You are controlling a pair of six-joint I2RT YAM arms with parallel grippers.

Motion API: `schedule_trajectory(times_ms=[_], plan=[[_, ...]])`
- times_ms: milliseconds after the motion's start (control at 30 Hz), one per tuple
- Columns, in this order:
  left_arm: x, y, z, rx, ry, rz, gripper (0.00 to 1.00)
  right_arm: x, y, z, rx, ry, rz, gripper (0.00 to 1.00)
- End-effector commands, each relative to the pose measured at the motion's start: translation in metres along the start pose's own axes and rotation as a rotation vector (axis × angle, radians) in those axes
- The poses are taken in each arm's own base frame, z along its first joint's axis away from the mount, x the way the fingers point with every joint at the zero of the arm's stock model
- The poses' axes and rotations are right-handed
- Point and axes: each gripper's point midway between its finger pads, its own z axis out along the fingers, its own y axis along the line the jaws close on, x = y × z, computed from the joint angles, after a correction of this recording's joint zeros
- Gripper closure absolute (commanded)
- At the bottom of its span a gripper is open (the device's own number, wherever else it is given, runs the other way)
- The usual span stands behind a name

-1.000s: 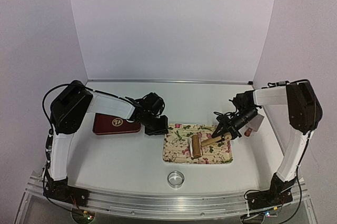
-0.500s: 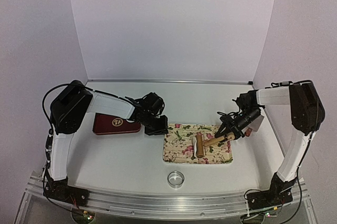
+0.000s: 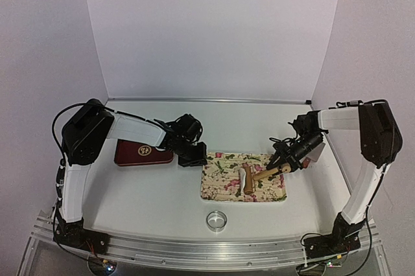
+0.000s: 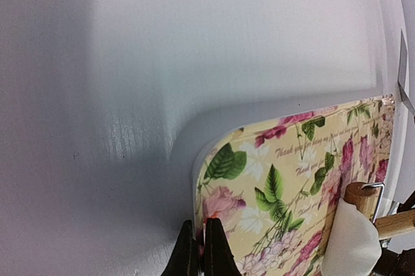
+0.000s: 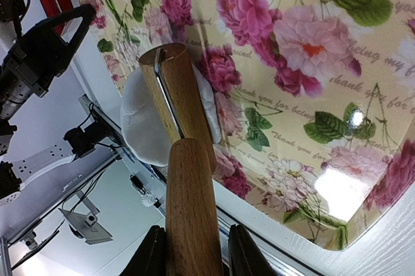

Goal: Roll out the dumpling wrappers from the dough
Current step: Flatten out the dough on the work surface.

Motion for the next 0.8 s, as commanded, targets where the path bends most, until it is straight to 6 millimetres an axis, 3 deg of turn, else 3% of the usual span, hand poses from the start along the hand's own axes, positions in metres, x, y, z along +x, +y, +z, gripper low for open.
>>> schedule_trajectory(times_ms=[0, 467, 600, 767], plan=[[0.003, 0.065, -0.016, -0.207, 0.021, -0.059, 1.00, 0.010, -0.140, -0.032, 0.711, -0.037, 0.167, 1.00], [0.000, 0.035, -0.007, -0.150, 0.035, 0.016, 1.00, -0.007, -0.055, -0.069, 0.526, -0.168, 0.056, 1.00], [0.001, 0.022, -0.004, -0.122, 0.040, 0.029, 1.00, -0.009, -0.015, -0.081, 0.409, -0.210, 0.005, 1.00], [0.005, 0.010, -0.002, -0.093, 0.049, 0.028, 1.00, 0.003, 0.039, -0.103, 0.309, -0.255, -0.055, 1.00]])
